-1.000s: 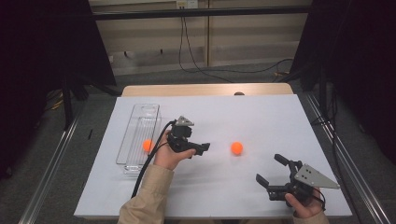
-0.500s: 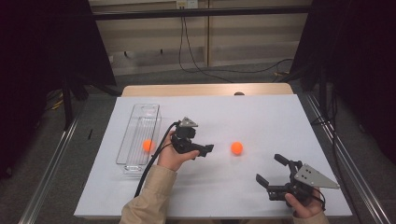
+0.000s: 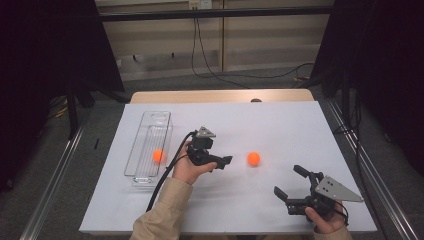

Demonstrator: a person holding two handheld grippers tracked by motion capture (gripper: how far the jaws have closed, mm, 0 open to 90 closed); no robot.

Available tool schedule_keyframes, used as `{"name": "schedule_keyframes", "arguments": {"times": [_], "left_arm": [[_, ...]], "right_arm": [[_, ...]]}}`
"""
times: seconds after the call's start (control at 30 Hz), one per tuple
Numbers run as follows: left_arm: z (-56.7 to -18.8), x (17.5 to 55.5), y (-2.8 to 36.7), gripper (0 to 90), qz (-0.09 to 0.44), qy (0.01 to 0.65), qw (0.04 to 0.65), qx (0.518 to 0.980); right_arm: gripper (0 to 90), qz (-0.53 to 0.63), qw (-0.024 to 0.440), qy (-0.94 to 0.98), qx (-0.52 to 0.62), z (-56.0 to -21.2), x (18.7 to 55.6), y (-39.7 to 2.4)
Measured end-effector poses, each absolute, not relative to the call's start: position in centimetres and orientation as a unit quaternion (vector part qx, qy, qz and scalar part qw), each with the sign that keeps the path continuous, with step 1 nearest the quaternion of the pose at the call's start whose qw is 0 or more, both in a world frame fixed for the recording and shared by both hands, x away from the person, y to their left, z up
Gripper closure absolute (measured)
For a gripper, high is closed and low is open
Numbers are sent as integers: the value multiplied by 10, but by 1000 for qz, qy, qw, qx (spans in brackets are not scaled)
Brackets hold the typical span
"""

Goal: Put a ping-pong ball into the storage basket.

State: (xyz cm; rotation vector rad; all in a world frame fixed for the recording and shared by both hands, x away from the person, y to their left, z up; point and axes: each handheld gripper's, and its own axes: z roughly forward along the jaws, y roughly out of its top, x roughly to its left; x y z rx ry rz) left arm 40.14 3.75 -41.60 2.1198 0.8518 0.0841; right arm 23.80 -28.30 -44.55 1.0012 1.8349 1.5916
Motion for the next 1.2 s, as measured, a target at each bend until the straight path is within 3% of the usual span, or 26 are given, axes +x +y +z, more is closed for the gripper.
{"name": "schedule_keyframes", "arguments": {"times": [1.2], "left_arm": [[-425,403,15,97,38,333,426,840]], "right_arm": [[24,585,255,675,370,-446,238,-284]]}}
